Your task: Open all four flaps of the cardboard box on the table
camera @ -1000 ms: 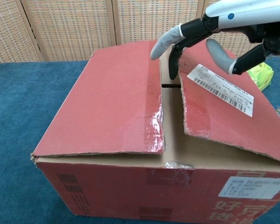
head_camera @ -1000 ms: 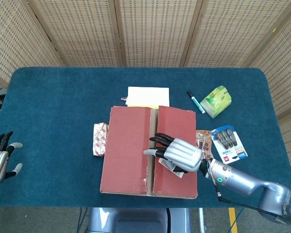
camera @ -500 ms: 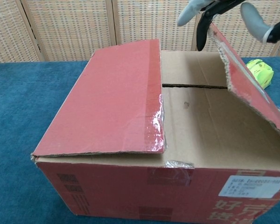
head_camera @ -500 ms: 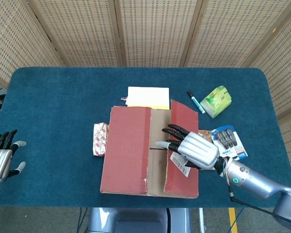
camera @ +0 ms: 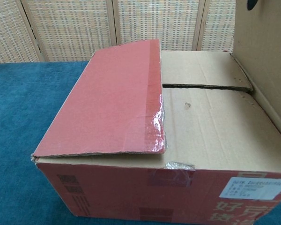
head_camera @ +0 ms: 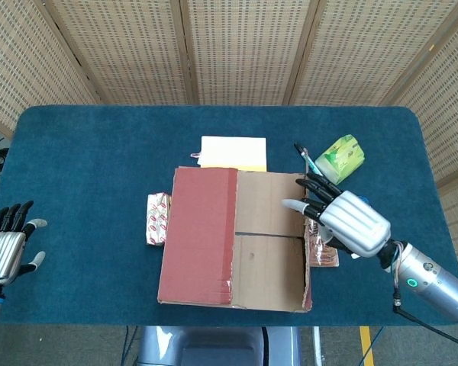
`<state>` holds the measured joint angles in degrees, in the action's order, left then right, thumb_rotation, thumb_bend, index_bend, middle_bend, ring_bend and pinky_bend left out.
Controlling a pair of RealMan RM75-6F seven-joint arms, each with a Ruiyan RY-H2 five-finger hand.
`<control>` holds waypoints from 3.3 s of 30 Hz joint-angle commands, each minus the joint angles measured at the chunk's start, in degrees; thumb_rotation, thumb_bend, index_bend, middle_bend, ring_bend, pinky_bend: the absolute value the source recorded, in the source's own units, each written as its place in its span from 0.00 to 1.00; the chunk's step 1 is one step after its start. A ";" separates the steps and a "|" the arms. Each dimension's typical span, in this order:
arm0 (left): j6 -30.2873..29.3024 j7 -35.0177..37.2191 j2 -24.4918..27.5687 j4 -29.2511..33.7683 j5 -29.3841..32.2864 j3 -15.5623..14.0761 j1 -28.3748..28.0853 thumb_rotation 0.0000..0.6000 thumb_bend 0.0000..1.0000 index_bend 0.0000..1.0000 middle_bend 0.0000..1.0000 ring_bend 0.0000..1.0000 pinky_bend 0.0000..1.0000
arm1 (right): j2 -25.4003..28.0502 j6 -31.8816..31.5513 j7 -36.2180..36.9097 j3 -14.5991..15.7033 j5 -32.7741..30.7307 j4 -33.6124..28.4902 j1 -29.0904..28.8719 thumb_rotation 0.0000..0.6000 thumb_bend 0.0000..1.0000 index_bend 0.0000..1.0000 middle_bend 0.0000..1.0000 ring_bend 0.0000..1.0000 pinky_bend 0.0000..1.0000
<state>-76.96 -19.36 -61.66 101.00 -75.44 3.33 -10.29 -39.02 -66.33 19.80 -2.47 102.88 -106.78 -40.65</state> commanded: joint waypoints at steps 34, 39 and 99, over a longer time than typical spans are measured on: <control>-0.43 -2.52 0.76 2.46 -1.43 -0.29 -1.11 1.00 0.30 0.29 0.04 0.04 0.01 | 2.40 -6.48 1.59 -1.88 -8.10 7.62 10.82 1.00 1.00 0.14 0.27 0.00 0.02; -0.12 -2.39 1.23 2.85 -2.39 -0.32 -1.58 1.00 0.30 0.29 0.04 0.04 0.01 | 0.78 -7.58 -1.56 -1.95 -10.18 7.11 12.66 1.00 1.00 0.09 0.21 0.00 0.02; 40.81 27.95 2.00 2.42 -21.52 11.26 -51.23 1.00 0.29 0.29 0.04 0.04 0.01 | -22.27 -18.79 -20.75 -2.02 -22.58 13.26 29.83 1.00 0.78 0.04 0.08 0.00 0.00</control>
<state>-38.27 7.10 -58.46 104.17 -98.04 14.28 -59.51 -61.27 -85.09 -0.98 -4.46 80.29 -93.54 -10.84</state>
